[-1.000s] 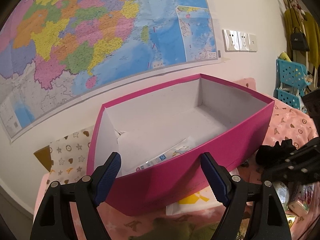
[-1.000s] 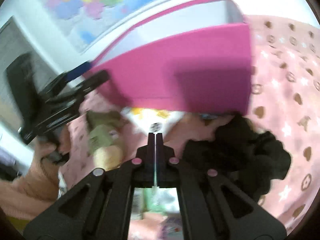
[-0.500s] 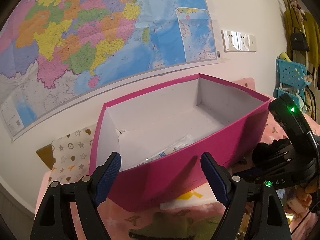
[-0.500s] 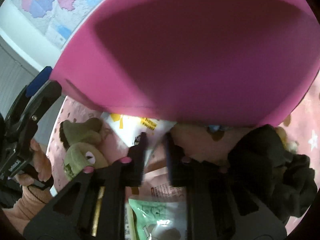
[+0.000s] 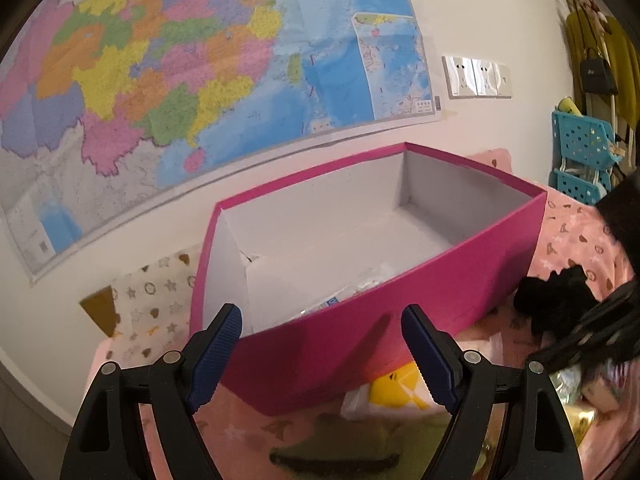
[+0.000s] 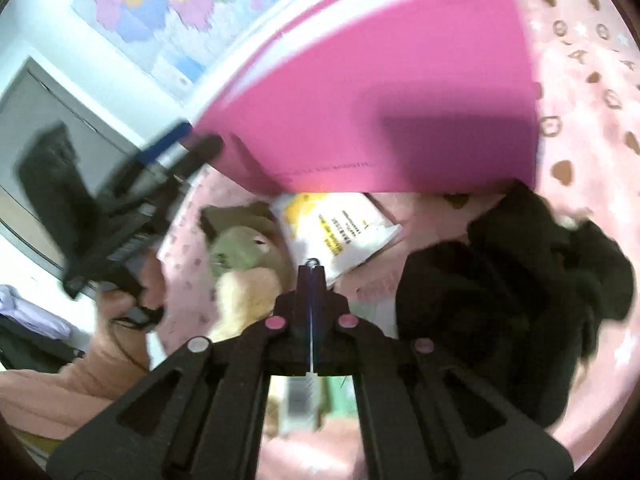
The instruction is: Organize soft objects
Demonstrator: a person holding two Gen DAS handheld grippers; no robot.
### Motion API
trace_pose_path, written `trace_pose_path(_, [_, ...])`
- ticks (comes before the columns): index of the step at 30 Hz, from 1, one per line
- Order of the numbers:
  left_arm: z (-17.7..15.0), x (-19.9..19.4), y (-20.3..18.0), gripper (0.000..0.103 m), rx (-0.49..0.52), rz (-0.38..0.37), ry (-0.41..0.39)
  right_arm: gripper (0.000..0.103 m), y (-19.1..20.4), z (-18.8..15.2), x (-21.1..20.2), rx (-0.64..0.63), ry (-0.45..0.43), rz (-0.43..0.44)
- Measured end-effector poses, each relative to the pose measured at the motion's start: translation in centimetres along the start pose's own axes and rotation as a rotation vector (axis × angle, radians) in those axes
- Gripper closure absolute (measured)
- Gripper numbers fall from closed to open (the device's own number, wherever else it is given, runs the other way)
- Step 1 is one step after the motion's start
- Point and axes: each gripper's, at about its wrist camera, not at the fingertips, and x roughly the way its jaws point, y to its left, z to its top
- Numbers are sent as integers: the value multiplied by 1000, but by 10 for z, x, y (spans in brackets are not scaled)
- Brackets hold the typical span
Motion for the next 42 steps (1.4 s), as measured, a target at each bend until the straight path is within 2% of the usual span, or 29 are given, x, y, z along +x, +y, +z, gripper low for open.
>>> trace_pose_path(1, [-2,-3,-1,19,5,-11,4,103,1,1,-5,-13,-10,-31])
trace_pose_path(3, [-7,-10,-4,19,-3,-93,20,101,-6,3,-9,6,-11,-46])
trace_pose_path(6, [-13,-13,-14,19,26,-179,55,94,-12,9,6,7,29,-101])
trace_pose_path(8, [-16,-10,-21,19,54,-225,91,80,-12,13,19,4,41,-138])
trace_pose_path(11, [-22,-1,-28,19,80,-290,161,76,-21,20,28,31,48,-167])
trace_pose_path(15, [-35,5,-31,19,85,-329,228,71,-24,23,36,63,54,-158])
trace_pose_path(20, [-42,-5,-29,19,100,-345,227,68,-23,26,36,76,40,-178])
trace_pose_path(22, [-45,-8,-27,19,97,-353,232,68,-25,26,34,75,35,-226])
trace_pose_path(25, [-49,-11,-24,19,98,-366,239,66,-24,28,38,54,68,-223])
trace_pose_path(29, [-46,-9,-14,19,55,-395,245,57,-15,32,52,3,83,-177])
trace_pose_path(30, [-45,-8,-11,19,43,-392,245,57,-13,33,56,-17,86,-179])
trace_pose_path(31, [-42,-5,-8,19,32,-386,247,62,-12,33,57,-23,84,-179])
trace_pose_path(32, [-41,-4,-5,19,19,-385,248,88,-13,32,59,-30,92,-177])
trace_pose_path(33, [-41,-3,0,19,3,-389,249,94,-15,30,61,-28,109,-146])
trace_pose_path(34, [-40,-2,5,19,-17,-394,250,95,-16,27,61,-24,106,-121])
trace_pose_path(36, [-40,-1,15,19,-51,-398,246,95,-10,23,56,-55,84,-132])
trace_pose_path(38, [-38,0,24,19,-83,-399,241,96,-9,20,48,-43,68,-94])
trace_pose_path(42, [-35,2,38,19,-144,-425,228,97,2,14,20,-69,7,-47])
